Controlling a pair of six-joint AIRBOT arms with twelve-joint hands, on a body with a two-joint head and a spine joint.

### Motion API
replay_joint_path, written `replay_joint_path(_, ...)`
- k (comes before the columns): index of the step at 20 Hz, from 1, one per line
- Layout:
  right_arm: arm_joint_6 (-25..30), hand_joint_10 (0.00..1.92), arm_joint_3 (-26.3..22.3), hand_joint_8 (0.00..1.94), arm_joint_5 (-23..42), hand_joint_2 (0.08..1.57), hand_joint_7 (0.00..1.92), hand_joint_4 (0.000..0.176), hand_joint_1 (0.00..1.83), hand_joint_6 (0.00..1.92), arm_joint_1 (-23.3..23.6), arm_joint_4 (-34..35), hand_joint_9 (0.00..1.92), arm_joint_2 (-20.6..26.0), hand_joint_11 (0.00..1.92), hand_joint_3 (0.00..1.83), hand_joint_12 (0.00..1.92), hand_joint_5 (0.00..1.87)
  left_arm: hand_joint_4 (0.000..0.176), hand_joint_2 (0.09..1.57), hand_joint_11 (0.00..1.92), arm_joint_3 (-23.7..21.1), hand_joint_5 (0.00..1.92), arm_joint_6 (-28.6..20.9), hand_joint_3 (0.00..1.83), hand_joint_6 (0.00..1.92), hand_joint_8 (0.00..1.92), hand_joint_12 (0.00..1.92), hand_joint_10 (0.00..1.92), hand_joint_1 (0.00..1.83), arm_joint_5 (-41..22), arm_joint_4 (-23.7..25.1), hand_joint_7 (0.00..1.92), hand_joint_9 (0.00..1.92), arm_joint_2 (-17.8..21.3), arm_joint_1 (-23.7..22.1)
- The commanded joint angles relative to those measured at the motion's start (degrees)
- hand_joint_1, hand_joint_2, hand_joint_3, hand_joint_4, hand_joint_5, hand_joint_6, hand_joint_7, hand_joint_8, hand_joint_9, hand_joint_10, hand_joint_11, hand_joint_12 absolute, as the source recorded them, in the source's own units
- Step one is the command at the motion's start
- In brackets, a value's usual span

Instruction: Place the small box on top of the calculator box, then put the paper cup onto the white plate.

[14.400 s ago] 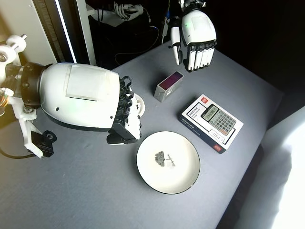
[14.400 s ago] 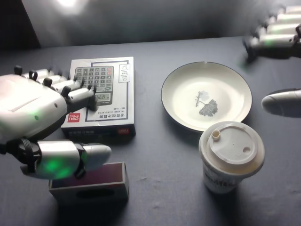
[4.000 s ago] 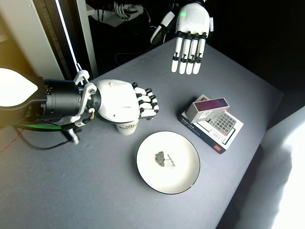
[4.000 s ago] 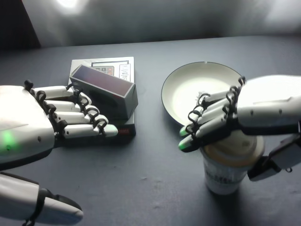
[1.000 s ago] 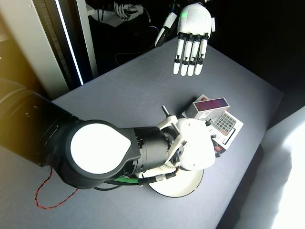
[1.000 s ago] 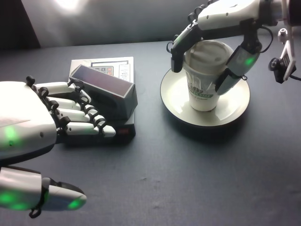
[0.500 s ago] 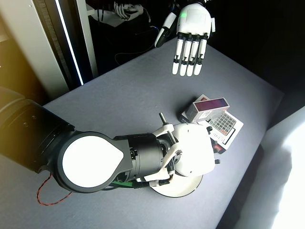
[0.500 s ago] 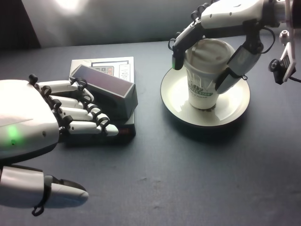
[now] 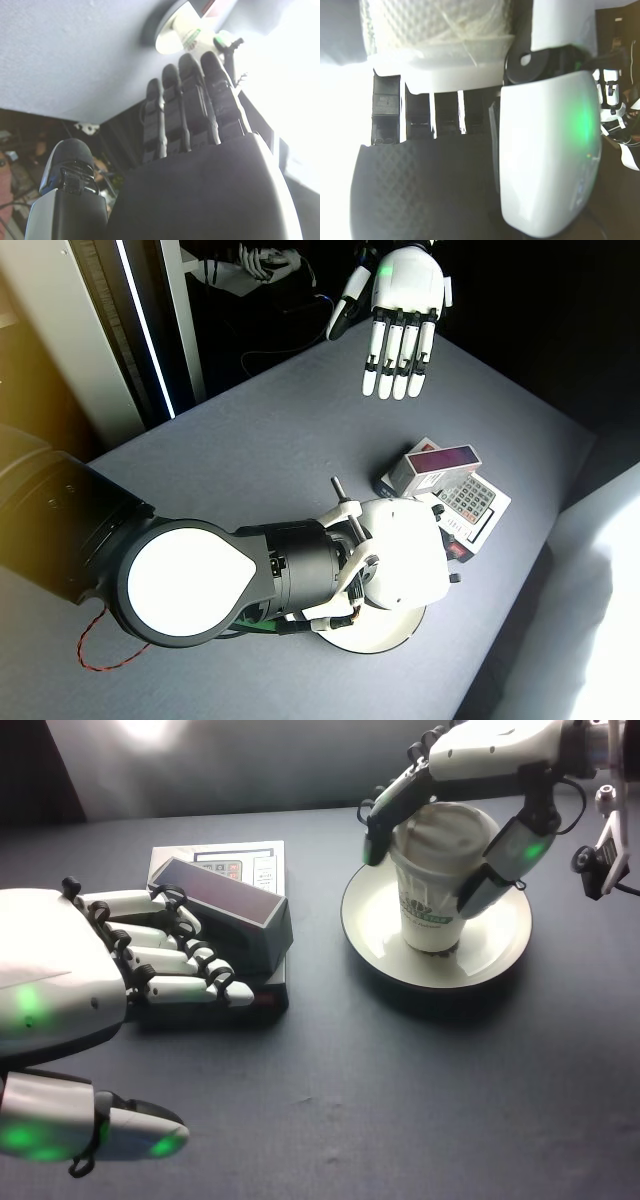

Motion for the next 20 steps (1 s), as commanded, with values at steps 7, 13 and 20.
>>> replay_joint_path(7,-1.1,0.02,0.3,0.0,1.1,1.03,0.7,0.0,1.3,0.0,-0.7,1.5,0.68,0.7,0.16,0.0,1.24,0.63,0.0,1.22,0.0,0.3,0.32,-0.1,0.0,0.0,0.0,0.65,0.0,0.0,-4.2,-1.6,0.36,0.34,0.1,-1.1)
replay_joint_path(13,-1.2,0.0,0.3,0.0,1.5,0.95,0.52,0.0,1.14,0.0,-0.8,1.2,0.51,0.7,0.01,0.0,1.22,0.47,0.0,1.23,0.0,0.4,0.32,-0.1,0.0,0.0,0.0,0.65,0.01,0.0,-4.2,-1.6,0.37,0.35,0.1,-1.2)
replay_joint_path(20,1.8,0.0,-0.2,0.0,3.4,0.86,0.25,0.0,0.95,0.0,-0.7,-0.5,0.29,1.9,0.0,0.0,0.91,0.21,0.0,1.22,0.0,0.3,0.32,-0.1,0.0,0.0,0.0,0.65,0.0,0.0,-4.2,-1.6,0.37,0.35,0.1,-1.2)
